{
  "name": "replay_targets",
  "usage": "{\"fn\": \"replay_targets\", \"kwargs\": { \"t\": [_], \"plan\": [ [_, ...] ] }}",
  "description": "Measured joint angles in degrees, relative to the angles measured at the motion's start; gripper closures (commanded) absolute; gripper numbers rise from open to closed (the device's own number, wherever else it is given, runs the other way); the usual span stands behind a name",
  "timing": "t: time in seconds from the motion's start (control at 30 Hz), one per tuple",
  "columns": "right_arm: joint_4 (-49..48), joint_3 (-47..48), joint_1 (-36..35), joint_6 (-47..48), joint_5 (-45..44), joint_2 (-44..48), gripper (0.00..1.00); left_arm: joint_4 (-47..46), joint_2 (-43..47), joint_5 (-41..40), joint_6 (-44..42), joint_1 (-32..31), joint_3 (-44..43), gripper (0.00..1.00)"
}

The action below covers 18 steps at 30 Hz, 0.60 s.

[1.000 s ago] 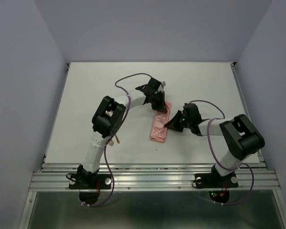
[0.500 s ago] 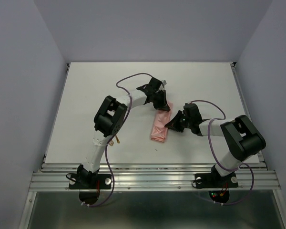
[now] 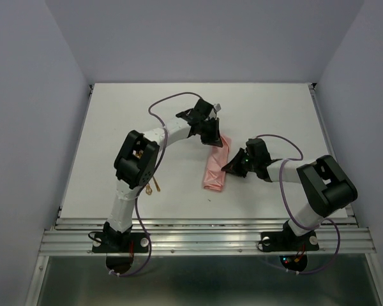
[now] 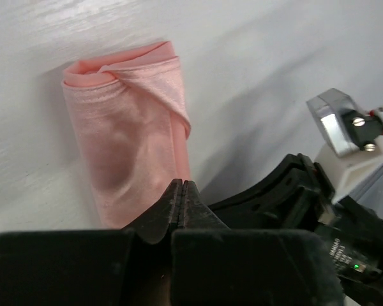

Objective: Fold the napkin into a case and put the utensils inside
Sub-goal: Smooth out the smaller rectangle-folded napkin at the center of the board.

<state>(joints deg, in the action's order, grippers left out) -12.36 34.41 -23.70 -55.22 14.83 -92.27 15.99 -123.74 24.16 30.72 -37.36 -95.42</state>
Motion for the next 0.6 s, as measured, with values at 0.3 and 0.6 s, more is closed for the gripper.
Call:
{"fn": "replay_targets", "kwargs": {
  "t": [0.3,0.6],
  "plan": [
    [0.3,0.2,0.0,0.1,0.0,0.0,0.99,1.9,-3.0,0.1,-0.6,0.0,-14.2,1.00],
    [1.6,0.8,0.0,0.2,-0.1,0.0,0.99,3.2,-10.6,-0.4,-1.0,0.7,-17.5,1.00]
  ]
}}
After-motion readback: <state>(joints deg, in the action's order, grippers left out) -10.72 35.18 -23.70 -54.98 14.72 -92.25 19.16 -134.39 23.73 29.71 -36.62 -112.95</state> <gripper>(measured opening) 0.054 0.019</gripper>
